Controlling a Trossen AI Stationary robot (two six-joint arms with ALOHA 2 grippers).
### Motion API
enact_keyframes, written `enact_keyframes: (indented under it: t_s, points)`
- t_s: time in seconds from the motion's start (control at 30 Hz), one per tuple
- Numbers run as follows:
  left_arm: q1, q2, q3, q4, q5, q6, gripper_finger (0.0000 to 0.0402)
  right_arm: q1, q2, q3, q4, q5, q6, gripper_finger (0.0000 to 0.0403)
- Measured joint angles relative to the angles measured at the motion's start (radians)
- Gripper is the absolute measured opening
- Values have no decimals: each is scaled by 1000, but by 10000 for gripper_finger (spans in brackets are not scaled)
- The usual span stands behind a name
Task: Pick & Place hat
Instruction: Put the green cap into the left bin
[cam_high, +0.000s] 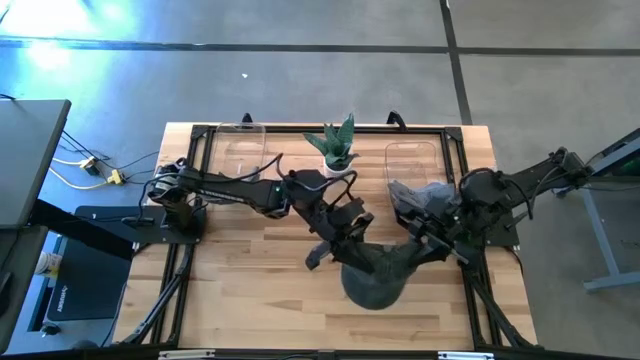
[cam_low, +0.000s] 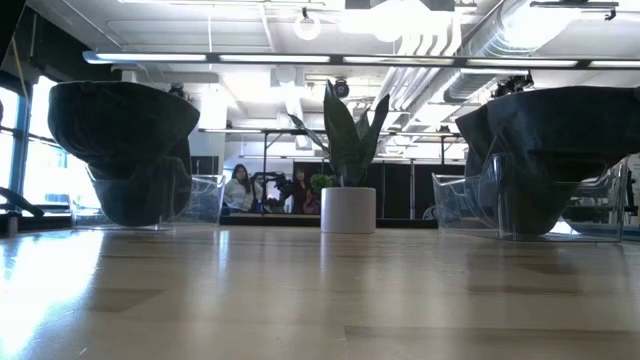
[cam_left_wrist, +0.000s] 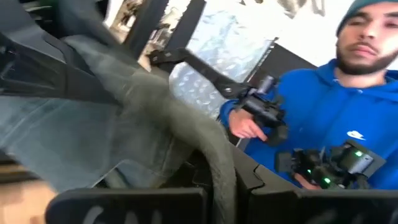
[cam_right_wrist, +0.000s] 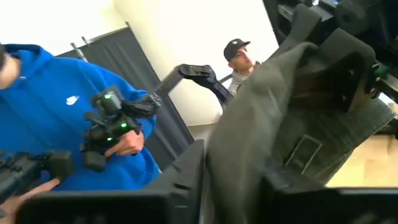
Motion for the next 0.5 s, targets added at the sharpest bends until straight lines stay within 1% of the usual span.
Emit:
enact_keyframes:
  t_s: [0.17,0.27,0.37,0.43,0.5]
  points:
    - [14,0,0,-86,-51,0,12,0,58,0,8,3,0,165]
    - [17,0,0,-129,-64,-1,12,0,93,0,32,4,2,194]
    - [22,0,0,-152,-74,0,12,2,102,0,42,-7,6,194]
    - [22,0,0,-156,-72,0,12,3,92,0,41,-34,12,182]
    - [22,0,0,-157,-64,0,12,3,79,0,40,-61,53,164]
